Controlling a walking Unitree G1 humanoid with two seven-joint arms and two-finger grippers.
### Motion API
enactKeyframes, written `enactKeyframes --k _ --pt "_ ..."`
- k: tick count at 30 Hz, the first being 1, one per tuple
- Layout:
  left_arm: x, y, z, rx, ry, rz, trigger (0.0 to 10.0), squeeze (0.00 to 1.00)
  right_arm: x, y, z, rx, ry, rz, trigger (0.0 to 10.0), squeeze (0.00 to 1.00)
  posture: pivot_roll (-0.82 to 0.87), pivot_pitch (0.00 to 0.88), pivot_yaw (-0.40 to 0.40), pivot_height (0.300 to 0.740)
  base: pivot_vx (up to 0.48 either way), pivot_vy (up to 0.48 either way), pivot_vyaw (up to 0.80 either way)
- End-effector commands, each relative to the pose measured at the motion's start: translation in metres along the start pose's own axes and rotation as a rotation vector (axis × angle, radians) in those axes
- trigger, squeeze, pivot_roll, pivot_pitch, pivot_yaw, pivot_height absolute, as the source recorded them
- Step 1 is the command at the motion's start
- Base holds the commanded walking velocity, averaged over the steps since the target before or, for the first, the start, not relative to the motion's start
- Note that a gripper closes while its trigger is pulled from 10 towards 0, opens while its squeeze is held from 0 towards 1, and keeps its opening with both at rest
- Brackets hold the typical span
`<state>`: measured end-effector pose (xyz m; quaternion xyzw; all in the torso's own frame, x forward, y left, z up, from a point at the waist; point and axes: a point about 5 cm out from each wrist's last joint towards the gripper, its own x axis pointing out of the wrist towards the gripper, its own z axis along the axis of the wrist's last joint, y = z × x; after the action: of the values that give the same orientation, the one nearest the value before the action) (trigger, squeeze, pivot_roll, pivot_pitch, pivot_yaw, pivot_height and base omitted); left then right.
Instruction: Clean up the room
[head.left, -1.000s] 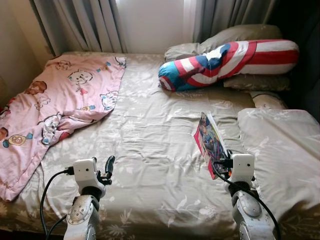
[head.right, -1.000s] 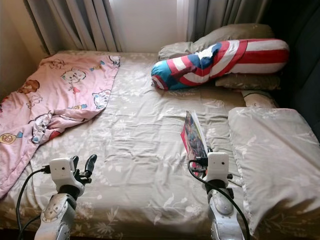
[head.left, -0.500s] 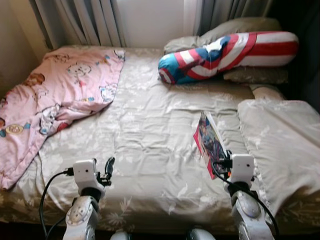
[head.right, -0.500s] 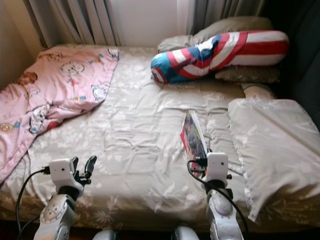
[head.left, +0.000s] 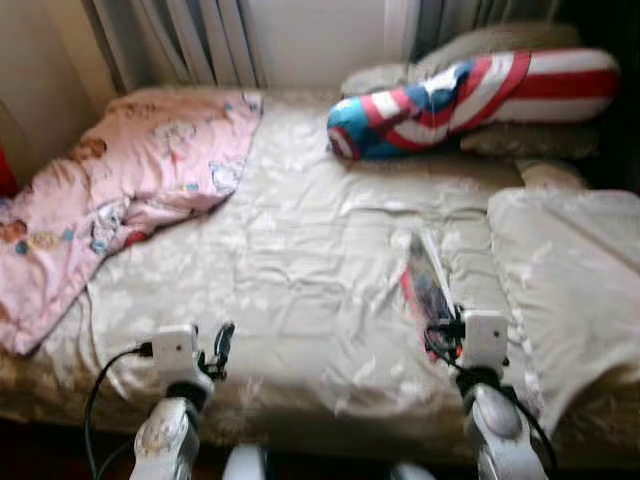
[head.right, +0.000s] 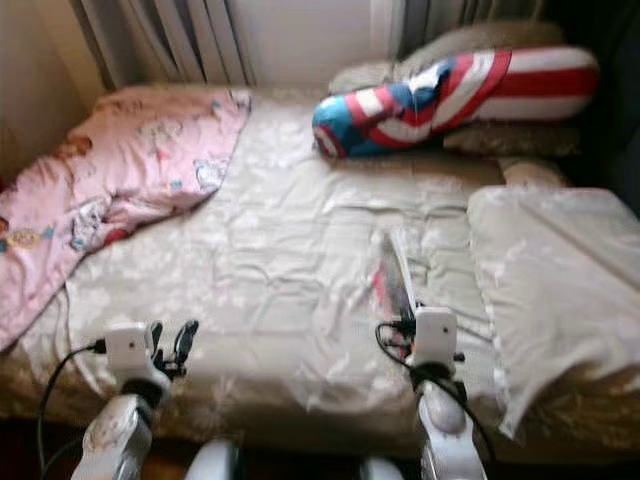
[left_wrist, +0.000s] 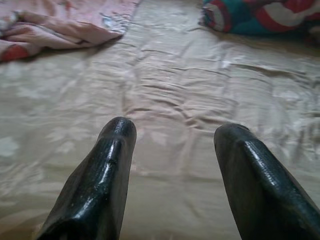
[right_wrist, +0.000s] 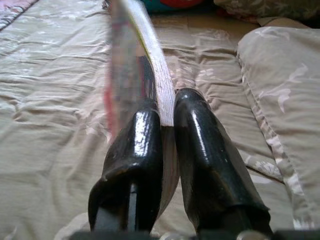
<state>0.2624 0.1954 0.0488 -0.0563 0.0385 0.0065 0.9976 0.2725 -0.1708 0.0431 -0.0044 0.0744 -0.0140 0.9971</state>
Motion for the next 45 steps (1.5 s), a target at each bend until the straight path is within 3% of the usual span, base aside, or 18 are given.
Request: enactKeyframes --k 1,9,32,45 --pt "0.0014 0.0001 0.0043 0.015 -0.012 -0.005 10.0 0.00 0.0028 0.0024 0.0101 0.005 -0.052 0.007 10.0 0.00 -0.02 0.052 -0.015 0.656 0.000 0.000 0.00" --pt "0.0009 0.0019 0.0051 0.017 -0.013 -0.004 10.0 0.00 0.0036 0.0065 0.0079 -0.011 -0.037 0.019 10.0 0.00 -0.02 0.055 -0.012 0.636 0.000 0.000 0.00" --pt "0.0008 0.0030 0.0061 0.015 -0.012 -0.005 10.0 0.00 0.0022 0.0079 0.0061 0.004 -0.037 0.022 10.0 0.00 -0.02 0.058 -0.007 0.636 0.000 0.000 0.00" --pt "-0.0001 0.0038 0.0068 0.016 -0.013 -0.009 10.0 0.00 0.0021 0.0092 0.0028 -0.005 -0.020 0.026 10.0 0.00 -0.01 0.065 -0.003 0.636 0.295 0.000 0.00"
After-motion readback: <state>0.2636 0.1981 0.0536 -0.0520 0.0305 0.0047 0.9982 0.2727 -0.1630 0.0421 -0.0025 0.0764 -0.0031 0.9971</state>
